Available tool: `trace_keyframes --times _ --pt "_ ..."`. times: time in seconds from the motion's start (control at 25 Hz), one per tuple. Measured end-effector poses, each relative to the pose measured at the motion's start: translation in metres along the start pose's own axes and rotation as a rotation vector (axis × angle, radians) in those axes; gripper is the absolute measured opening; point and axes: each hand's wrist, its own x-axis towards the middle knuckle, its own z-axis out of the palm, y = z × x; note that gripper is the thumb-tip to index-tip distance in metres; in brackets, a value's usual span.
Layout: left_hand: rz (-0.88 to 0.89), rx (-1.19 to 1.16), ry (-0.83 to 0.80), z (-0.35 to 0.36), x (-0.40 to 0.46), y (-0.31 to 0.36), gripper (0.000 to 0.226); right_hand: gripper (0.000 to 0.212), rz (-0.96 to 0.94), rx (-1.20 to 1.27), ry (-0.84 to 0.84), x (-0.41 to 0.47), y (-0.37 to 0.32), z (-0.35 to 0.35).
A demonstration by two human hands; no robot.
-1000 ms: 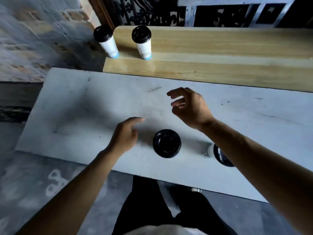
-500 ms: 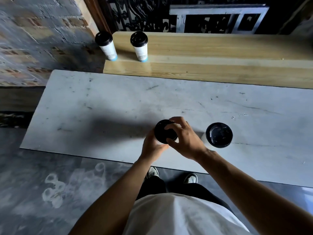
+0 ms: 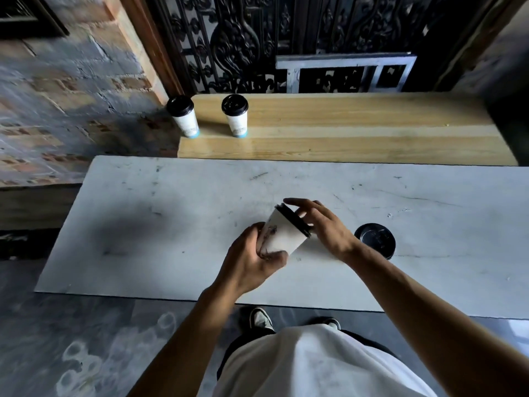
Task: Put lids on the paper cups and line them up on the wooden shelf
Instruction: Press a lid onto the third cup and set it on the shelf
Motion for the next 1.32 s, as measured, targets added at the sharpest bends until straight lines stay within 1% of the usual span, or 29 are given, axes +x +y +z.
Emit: trace_keyframes --times 0.08,0.16,0.24,0.32,0.4,0.44,0.6,0.84,0.96,1.0,1.08,1.16,1.2,1.24,1.32 --pt "0.006 0.037 -0.020 -0.008 0.000 0.015 0.052 0.051 0.025 0.097 -0.020 0.003 -0.006 -0.001" --pt "0.006 0.114 -0.041 -0.013 0.001 0.029 0.050 0.050 0.055 0.134 0.005 0.005 -0.015 -0.004" --pt "0.001 0.218 -0.069 -0.014 0.002 0.044 0.052 0.042 0.070 0.155 0.041 0.005 -0.020 -0.004" --pt "0.018 0.342 -0.067 -0.011 0.003 0.057 0.060 0.035 0.040 0.251 0.085 0.007 -0.019 -0.003" --pt "0.031 0.437 -0.046 -0.007 0.004 0.068 0.071 0.037 -0.011 0.378 0.091 0.007 -0.013 -0.003" --pt "0.032 0.462 -0.034 -0.005 0.005 0.072 0.072 0.038 -0.025 0.418 0.085 0.006 -0.013 -0.004" --pt "0.009 0.478 -0.014 0.001 0.005 0.083 0.058 0.038 -0.032 0.452 0.073 0.002 -0.016 -0.009" --pt "-0.018 0.432 -0.003 0.006 0.005 0.092 0.053 0.036 -0.040 0.429 -0.008 0.004 -0.019 -0.022" --pt "-0.047 0.340 0.003 0.010 0.005 0.094 0.051 0.045 -0.010 0.397 -0.020 0.006 -0.021 -0.030" --pt "-0.066 0.272 -0.002 0.012 0.005 0.093 0.052 0.051 0.009 0.434 -0.017 0.007 -0.022 -0.031" --pt "-0.139 0.083 -0.001 0.016 0.008 0.094 0.053 0.058 0.037 0.623 0.007 0.009 -0.022 -0.033" --pt "-0.228 -0.125 0.019 0.020 0.014 0.098 0.056 0.053 0.050 0.817 0.057 0.009 -0.023 -0.033" --pt "-0.260 -0.243 0.042 0.021 0.018 0.099 0.055 0.047 0.062 0.866 0.070 0.007 -0.024 -0.032" --pt "-0.288 -0.360 0.076 0.023 0.021 0.100 0.049 0.043 0.080 0.884 0.059 0.005 -0.023 -0.031" --pt "-0.371 -0.585 0.144 0.027 0.024 0.102 0.035 0.046 0.132 0.837 0.002 -0.001 -0.021 -0.026"
